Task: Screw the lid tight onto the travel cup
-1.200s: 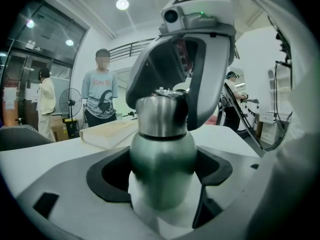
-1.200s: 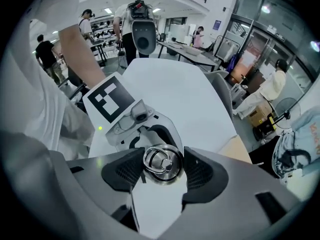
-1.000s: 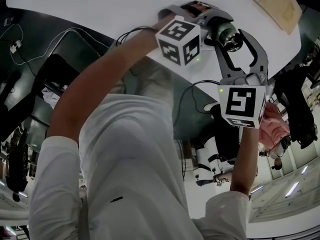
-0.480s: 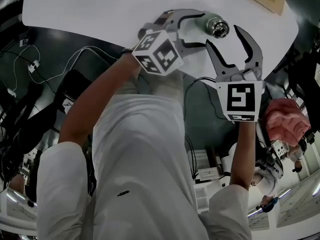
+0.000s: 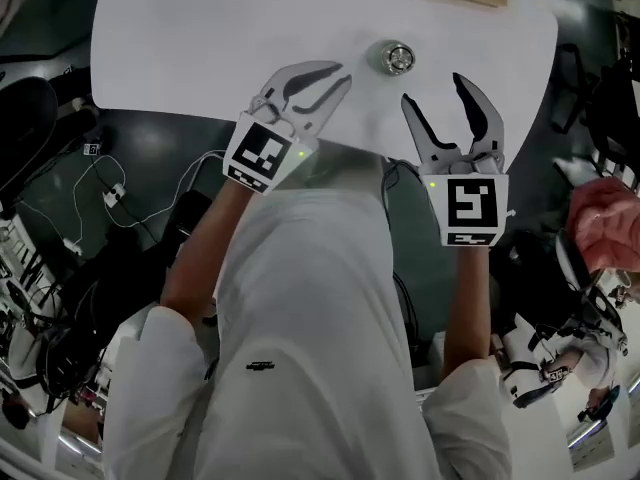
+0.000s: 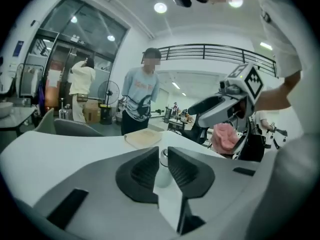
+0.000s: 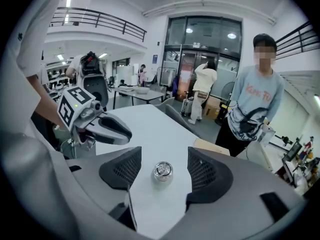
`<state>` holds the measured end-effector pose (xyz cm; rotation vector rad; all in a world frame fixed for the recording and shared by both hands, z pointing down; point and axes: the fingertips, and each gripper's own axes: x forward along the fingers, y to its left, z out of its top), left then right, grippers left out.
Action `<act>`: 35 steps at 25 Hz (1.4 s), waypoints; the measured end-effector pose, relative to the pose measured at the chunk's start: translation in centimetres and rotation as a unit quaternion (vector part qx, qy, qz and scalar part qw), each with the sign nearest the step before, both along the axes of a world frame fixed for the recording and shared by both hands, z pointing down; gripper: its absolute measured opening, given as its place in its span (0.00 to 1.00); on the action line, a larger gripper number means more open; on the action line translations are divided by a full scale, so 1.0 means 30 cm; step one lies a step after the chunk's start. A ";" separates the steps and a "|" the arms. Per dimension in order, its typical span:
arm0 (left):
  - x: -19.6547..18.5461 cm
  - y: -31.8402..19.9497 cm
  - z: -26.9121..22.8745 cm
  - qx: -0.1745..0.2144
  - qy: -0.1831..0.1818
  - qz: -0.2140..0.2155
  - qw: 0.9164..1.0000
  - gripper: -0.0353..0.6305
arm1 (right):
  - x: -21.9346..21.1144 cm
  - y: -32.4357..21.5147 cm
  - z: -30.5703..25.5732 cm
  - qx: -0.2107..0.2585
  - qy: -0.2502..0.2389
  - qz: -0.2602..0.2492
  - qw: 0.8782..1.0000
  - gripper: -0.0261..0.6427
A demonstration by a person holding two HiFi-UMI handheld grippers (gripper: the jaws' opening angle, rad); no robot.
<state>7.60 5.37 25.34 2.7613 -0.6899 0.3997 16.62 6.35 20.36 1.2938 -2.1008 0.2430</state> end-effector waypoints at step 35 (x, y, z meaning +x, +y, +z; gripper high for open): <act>-0.378 0.035 -0.549 0.053 0.046 -0.142 0.987 0.06 | -0.035 0.196 -0.305 0.160 -0.120 0.213 0.957 0.08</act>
